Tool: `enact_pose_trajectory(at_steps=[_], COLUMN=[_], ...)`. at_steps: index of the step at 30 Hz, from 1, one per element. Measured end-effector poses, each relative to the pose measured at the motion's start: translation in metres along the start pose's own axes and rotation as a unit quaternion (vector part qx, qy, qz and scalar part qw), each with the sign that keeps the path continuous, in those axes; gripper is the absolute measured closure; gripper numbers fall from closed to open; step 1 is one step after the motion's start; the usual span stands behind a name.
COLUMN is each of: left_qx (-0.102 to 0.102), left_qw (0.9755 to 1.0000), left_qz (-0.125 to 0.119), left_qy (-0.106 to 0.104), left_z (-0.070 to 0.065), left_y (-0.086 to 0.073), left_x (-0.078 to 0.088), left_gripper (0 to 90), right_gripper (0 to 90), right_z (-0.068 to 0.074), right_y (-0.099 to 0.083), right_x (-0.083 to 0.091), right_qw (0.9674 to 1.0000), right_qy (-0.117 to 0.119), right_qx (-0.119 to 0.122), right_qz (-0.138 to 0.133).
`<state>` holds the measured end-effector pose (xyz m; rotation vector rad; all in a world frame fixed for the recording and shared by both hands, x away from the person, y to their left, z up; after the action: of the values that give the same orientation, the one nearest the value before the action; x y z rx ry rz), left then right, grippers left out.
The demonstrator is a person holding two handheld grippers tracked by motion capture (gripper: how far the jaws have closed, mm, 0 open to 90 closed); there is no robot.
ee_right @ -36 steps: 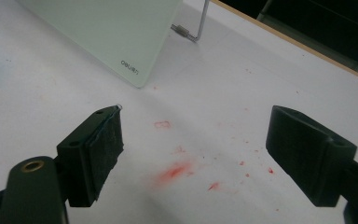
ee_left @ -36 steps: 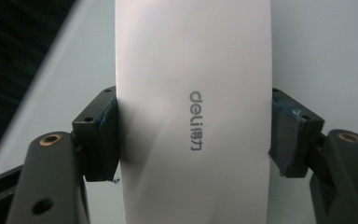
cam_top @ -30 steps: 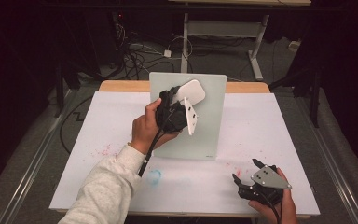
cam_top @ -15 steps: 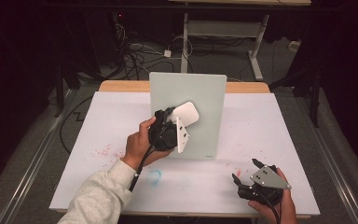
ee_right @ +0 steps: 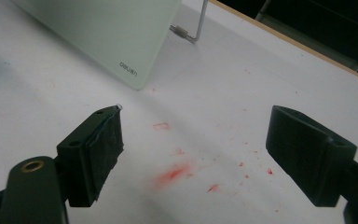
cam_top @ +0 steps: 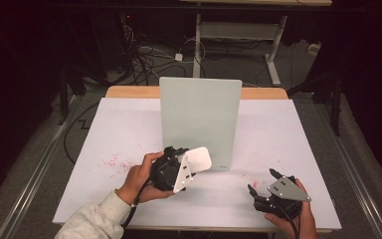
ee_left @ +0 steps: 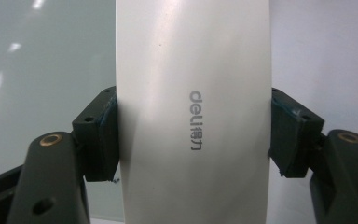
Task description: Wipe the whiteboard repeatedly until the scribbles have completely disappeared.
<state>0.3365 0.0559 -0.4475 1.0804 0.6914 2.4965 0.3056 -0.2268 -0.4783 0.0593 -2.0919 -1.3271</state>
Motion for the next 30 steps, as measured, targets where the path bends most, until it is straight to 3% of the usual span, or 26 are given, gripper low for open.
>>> enact_pose_trajectory(at_steps=[1, 5, 6, 7, 8, 10, 13, 14, 15, 18, 22, 27, 28, 30], left_qx=[0.0, -0.001, -0.012, -0.023, -0.023, -0.026, -0.016, -0.016, -0.016, -0.002, 0.017, 0.013, 0.009, 0.012], left_qw=[1.0, 0.9983, 0.9976, 0.9956, 0.9956, 0.9927, 0.9896, 0.9862, 0.9862, 0.9817, 0.9812, 0.979, 0.9772, 0.9774], left_qz=[0.0, 0.006, 0.016, 0.03, 0.03, 0.039, 0.043, 0.057, 0.057, 0.072, 0.069, 0.067, 0.07, 0.066], left_qy=[0.0, -0.057, -0.066, -0.086, -0.086, -0.111, -0.136, -0.155, -0.155, -0.177, -0.18, -0.192, -0.201, -0.2], left_z=[0.0, -0.014, -0.015, -0.02, -0.02, -0.025, -0.03, -0.032, -0.032, -0.035, -0.032, -0.032, -0.033, -0.033], left_y=[0.0, -0.007, -0.009, -0.013, -0.013, -0.016, -0.018, -0.02, -0.02, -0.023, -0.023, -0.021, -0.021, -0.02], left_x=[0.0, -0.002, -0.003, -0.005, -0.005, -0.007, -0.012, -0.017, -0.017, -0.026, -0.03, -0.033, -0.036, -0.038], left_gripper=[29.2, 29.2, 29.2, 29.2, 29.2, 29.2, 29.2, 29.2, 29.2, 29.1, 29.0, 28.8, 28.7, 27.8], right_gripper=[18.9, 18.9, 18.9, 18.9, 18.9, 18.9, 18.9, 19.0, 19.0, 19.1, 19.1, 19.1, 19.1, 19.0], right_z=[0.0, 0.0, 0.0, 0.0, 0.0, 0.001, 0.002, 0.002, 0.002, 0.002, 0.003, 0.003, 0.003, 0.003], right_y=[0.0, 0.001, 0.001, 0.001, 0.001, 0.0, 0.0, 0.0, 0.0, 0.0, 0.0, 0.0, 0.0, 0.0], right_x=[0.0, -0.001, -0.001, -0.001, -0.001, -0.001, -0.001, -0.001, 0.0, -0.001, -0.001, -0.002, -0.001, -0.002], right_qw=[1.0, 1.0, 1.0, 1.0, 1.0, 1.0, 1.0, 1.0, 1.0, 1.0, 1.0, 0.9999, 1.0, 1.0], right_qy=[0.0, -0.003, -0.002, -0.001, -0.001, 0.001, 0.003, 0.003, 0.003, 0.004, 0.006, 0.007, 0.007, 0.006], right_qx=[0.0, 0.003, 0.003, 0.004, 0.004, 0.003, 0.005, 0.007, 0.005, 0.006, 0.007, 0.008, 0.006, 0.008], right_qz=[0.0, 0.0, 0.0, 0.0, 0.0, 0.001, 0.002, 0.0, 0.001, 0.0, 0.001, 0.002, 0.001, 0.002])
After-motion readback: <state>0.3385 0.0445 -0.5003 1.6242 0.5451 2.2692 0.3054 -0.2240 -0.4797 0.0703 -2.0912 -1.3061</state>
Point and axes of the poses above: each handheld gripper's, and its own axes: x roughly backward along the jaws, y roughly out of its top, z roughly to its left, the point moved 5 cm from there along -x, roughly forward along the jaws, and after that the axes turned 3 degrees about y, right-handed, at the moved point
